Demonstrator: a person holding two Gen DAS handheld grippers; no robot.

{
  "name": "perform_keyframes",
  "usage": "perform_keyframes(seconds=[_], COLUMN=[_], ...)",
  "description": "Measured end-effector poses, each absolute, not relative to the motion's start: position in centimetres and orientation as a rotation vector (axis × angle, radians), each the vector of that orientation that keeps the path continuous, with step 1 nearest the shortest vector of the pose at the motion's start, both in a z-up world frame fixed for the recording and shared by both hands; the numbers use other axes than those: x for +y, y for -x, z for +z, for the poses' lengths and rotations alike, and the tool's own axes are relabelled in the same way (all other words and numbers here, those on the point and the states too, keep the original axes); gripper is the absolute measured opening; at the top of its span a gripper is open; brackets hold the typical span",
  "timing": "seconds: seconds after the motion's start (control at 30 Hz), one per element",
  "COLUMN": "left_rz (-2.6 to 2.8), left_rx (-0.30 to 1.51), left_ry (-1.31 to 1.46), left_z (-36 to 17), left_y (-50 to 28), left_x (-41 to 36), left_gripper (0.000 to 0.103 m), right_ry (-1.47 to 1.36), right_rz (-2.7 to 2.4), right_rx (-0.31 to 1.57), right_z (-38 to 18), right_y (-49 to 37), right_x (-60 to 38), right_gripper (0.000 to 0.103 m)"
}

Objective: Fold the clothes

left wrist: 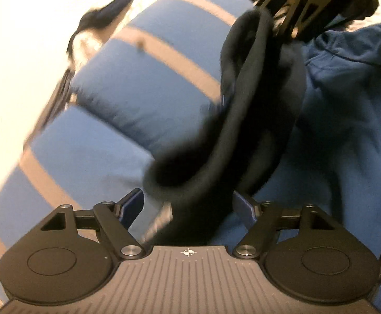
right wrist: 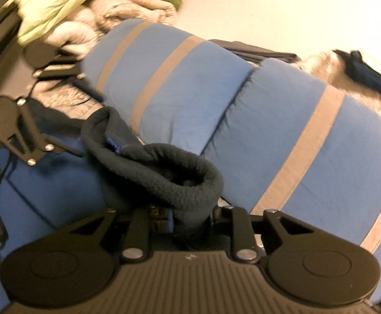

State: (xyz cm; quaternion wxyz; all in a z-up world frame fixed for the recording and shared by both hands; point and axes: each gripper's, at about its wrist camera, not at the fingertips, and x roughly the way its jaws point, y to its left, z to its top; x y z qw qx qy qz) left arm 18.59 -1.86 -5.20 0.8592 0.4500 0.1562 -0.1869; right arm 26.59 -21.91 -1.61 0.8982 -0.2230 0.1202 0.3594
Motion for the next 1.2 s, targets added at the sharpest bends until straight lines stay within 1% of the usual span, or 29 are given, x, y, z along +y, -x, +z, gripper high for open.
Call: perform_keyframes(seconds=[0.13, 0.23, 0.43, 0.47, 0.5, 0.53, 0.57, 0.6, 0.63, 0.7, 0.87, 1.07, 1.2], left_rz=[-0.355, -0.393, -0.565, -0.58, -0.599, -0.625, -0.639, -0.654, -0.668, -0.665, -0.532, -0.364, -0.295], left_rx=[0.373, 0.34, 0.292, 0.285, 0.296, 0.309, 0.334, 0.36, 0.385, 0.423, 0.446, 0.446, 0.445], left_ry=[-0.847, -0.762, -0.514, -0.477, -0.43, -0.385, -0.349, -0.313, -0.277, -0.233, -0.249, -0.301, -0.351], left_z=[-6.7, -7.0, -5.6, -5.4, -5.3, -5.1, -5.0, -4.8, -4.7, -3.9, -1.7, -0.8, -1.9], left_y=[-20.6, -21.7, -24.9, -25.5, -26.1, -26.8, -27.4, -28.1, -28.7, -29.5, -31.5, -34.8, -36.1], left_x=[0.0, 0.3, 0.2, 0.1, 0.1, 0.1, 0.2, 0.3, 0.4, 0.3, -1.0, -2.8, -3.4], left_gripper=[0.075, 0.075, 0.074, 0.071, 0.066, 0.051, 0.042, 0.036, 0.027, 0.024, 0.017, 0.014, 0.013], right_ry=[0.439, 0.442, 0.43, 0.423, 0.41, 0.394, 0.375, 0.355, 0.336, 0.296, 0.21, 0.087, 0.084], right_rz=[0.752, 0.761, 0.794, 0.799, 0.805, 0.81, 0.812, 0.809, 0.804, 0.793, 0.747, 0.646, 0.577], right_rx=[0.266, 0.273, 0.292, 0.297, 0.305, 0.313, 0.322, 0.33, 0.338, 0.358, 0.399, 0.475, 0.507], right_z=[-1.4, -1.3, -0.9, -0.8, -0.7, -0.6, -0.5, -0.4, -0.2, 0.1, 0.6, 0.4, -0.5], right_y=[-27.0, -26.7, -27.2, -27.4, -27.7, -28.0, -28.5, -28.9, -29.4, -30.6, -34.7, -40.6, -43.2], right_x=[-22.4, -22.6, -23.1, -23.2, -23.3, -23.5, -23.7, -23.9, -24.0, -24.1, -22.9, -20.8, -19.2], right_gripper=[0.024, 0.024, 0.024, 0.024, 0.024, 0.024, 0.024, 0.024, 0.023, 0.023, 0.023, 0.023, 0.023])
